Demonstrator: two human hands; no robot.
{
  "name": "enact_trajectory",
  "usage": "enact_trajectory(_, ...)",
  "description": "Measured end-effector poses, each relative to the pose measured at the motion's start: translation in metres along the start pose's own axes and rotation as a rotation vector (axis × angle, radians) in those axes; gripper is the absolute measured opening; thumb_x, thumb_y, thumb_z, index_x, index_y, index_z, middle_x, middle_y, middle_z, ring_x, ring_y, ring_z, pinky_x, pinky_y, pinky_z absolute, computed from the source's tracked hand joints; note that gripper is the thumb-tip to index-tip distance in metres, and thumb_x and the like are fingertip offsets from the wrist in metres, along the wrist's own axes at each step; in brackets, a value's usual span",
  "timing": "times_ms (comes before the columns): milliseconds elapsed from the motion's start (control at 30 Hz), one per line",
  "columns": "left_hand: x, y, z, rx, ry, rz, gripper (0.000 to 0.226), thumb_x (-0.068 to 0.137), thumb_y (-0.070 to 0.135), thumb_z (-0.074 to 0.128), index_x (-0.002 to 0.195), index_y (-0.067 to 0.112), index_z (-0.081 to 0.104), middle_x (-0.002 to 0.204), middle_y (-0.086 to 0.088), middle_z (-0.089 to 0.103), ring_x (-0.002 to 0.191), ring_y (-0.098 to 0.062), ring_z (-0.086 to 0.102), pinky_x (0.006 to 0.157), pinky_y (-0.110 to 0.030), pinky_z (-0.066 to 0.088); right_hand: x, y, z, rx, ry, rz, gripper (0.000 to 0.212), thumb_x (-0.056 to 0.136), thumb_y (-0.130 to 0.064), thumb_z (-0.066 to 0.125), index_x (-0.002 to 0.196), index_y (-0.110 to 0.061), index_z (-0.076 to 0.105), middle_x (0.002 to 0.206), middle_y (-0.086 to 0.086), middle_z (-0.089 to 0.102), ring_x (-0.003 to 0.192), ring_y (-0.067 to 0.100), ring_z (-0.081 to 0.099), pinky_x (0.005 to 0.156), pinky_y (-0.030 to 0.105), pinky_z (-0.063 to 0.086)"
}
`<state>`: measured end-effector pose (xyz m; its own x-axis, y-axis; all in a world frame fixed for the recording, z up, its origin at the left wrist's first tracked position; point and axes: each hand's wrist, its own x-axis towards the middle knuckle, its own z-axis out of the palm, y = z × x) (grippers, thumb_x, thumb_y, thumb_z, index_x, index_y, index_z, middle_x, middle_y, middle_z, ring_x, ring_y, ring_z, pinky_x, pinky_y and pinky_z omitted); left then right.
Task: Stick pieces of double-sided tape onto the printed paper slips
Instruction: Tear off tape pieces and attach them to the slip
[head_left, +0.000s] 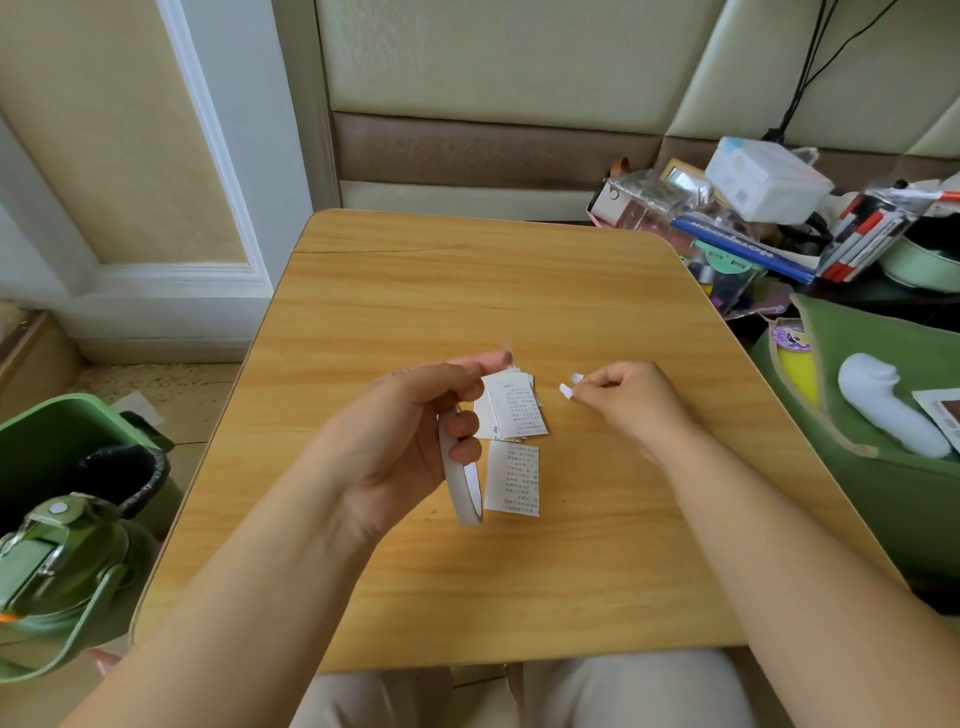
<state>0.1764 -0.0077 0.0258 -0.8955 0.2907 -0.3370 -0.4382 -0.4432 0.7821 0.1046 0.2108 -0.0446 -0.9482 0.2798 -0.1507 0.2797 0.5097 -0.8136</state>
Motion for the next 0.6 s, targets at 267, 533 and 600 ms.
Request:
enact_trajectory(267,0.011,0.0,-0.003,0.018,-0.024,-0.019,0.026,0.078,0.007,0.053,0.089,0.005,0.076,0.066,0.002,0.046,0.052,-0.011,0.032,0.044,-0.022,0.028,0.018,-0.004,-0.008,-0.23,0.018,-0.106,0.011,0.086,-0.011,0.065,0.081,-0.017,0.073,0.072,-0.008,0.06,0.065,0.005,0.05,0.052,0.007,0.035)
enact_trajectory(533,0.002,0.002,-0.006,0.097,-0.1,0.005,0.023,0.07,0.012,0.057,0.08,0.008,0.077,0.067,0.002,0.05,0.052,-0.01,0.036,0.046,-0.022,0.029,-0.042,-0.042,-0.017,-0.037,-0.013,-0.425,0.016,0.094,-0.017,0.057,0.097,-0.026,0.071,0.099,-0.006,0.067,0.079,0.005,0.058,0.071,0.011,0.044)
enact_trajectory(600,-0.003,0.004,-0.007,0.138,-0.123,0.017,0.021,0.071,0.013,0.057,0.078,0.009,0.077,0.067,0.001,0.048,0.051,-0.01,0.037,0.046,-0.022,0.03,-0.067,-0.055,-0.022,0.078,-0.138,-0.521,0.015,0.094,-0.025,0.057,0.096,-0.031,0.069,0.099,-0.01,0.067,0.085,0.004,0.06,0.079,0.018,0.048)
